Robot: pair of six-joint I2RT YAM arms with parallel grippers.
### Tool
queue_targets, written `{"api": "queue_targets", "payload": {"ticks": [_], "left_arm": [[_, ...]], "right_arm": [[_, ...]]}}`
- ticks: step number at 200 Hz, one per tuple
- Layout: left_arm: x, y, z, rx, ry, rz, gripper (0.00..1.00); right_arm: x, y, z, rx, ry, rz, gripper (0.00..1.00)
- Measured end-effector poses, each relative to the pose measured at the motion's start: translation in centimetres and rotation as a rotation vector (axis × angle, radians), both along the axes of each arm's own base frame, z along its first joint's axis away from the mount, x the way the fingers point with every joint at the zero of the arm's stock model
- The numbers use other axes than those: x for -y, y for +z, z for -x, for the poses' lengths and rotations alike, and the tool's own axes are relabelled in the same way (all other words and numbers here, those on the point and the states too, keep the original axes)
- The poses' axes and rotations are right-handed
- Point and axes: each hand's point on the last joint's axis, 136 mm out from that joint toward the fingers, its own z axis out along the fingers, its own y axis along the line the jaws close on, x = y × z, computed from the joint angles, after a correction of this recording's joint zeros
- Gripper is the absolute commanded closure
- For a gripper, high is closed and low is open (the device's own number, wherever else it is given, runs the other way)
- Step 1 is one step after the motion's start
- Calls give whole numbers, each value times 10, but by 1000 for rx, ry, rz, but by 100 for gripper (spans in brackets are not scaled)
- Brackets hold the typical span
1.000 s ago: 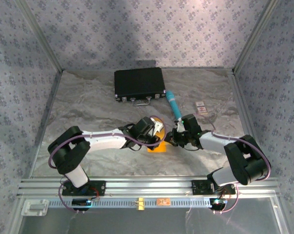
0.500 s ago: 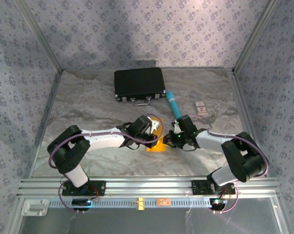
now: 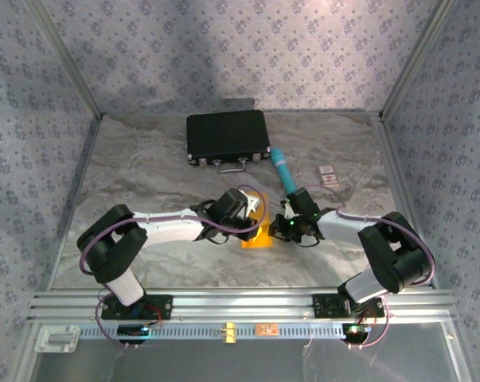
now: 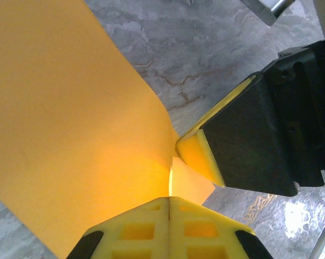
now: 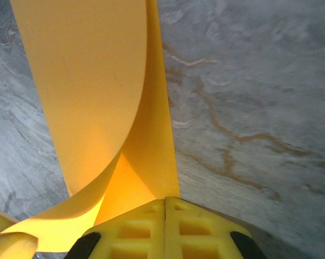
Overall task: Fold a paper plane with a square sheet of paper (pick it up from the middle)
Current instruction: Fold the triangle a second time at the center of the table.
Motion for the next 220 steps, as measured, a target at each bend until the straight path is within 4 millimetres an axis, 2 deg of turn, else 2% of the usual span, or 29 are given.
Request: {"api": "queue_targets", "payload": {"ticks": [38, 92, 156, 186, 220], "left_arm": [[3, 3, -1, -11, 19, 25, 100], [4, 4, -1, -21, 30, 35, 100], [4, 4, -1, -21, 30, 35, 100], [3, 3, -2, -16, 36, 26, 100], [-9, -6, -8, 2, 80, -39, 100]], "right_arm": [[1, 5, -1, 11, 0, -6, 98], [-15, 19, -6, 39, 2, -86, 99], [-18, -1, -2, -16, -12, -94, 100], [-18, -2, -2, -14, -10, -92, 100], [-15, -1, -2, -6, -2, -86, 100]]}}
